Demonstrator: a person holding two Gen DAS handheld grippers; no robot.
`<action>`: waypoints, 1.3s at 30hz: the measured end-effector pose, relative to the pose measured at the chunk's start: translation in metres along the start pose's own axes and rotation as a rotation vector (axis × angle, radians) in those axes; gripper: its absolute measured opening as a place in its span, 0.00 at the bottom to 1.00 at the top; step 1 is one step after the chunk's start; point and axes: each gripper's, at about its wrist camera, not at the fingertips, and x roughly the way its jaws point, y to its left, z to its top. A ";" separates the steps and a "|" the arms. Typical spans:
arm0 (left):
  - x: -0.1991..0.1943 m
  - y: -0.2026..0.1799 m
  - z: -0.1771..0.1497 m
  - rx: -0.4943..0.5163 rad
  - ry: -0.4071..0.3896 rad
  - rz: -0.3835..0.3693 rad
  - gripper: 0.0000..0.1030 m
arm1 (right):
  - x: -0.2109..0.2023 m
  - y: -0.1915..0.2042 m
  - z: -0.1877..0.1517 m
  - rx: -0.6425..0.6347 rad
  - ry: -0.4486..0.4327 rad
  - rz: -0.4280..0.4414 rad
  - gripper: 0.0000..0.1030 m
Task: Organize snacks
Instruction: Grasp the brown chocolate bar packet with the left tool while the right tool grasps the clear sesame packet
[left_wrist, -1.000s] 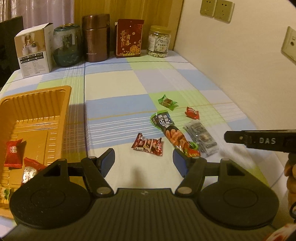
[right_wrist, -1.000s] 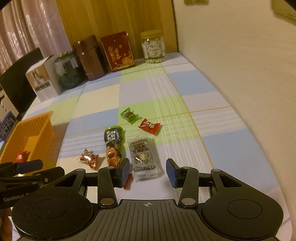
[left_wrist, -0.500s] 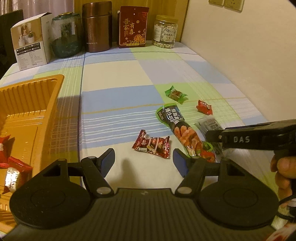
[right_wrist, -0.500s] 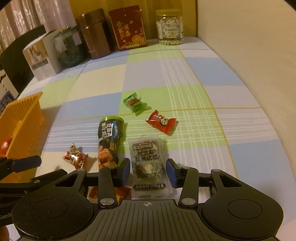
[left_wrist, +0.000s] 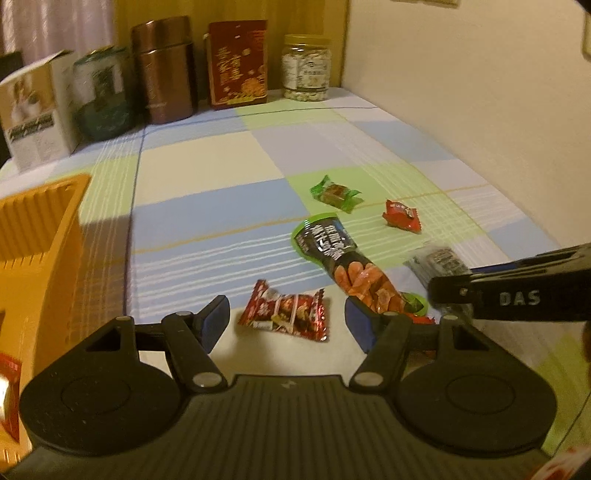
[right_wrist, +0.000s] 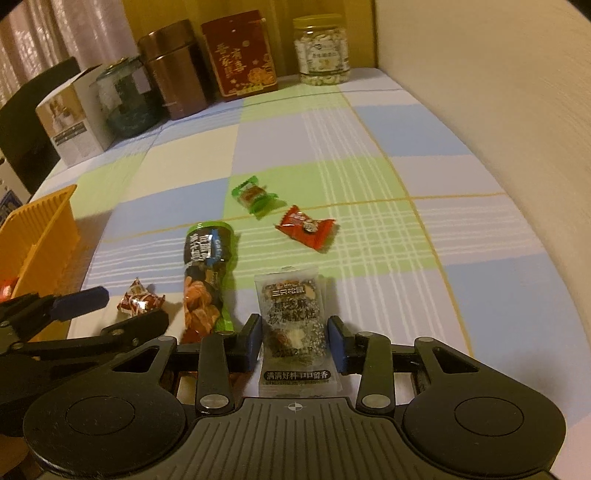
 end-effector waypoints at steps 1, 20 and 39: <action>0.002 -0.002 0.000 0.018 0.000 0.001 0.62 | -0.002 -0.002 -0.001 0.011 -0.003 -0.002 0.37; -0.030 0.005 -0.007 -0.017 0.025 -0.024 0.34 | -0.042 -0.006 -0.013 0.102 -0.043 0.014 0.37; -0.157 0.031 -0.017 -0.109 -0.052 -0.029 0.34 | -0.134 0.057 -0.039 0.049 -0.113 0.045 0.37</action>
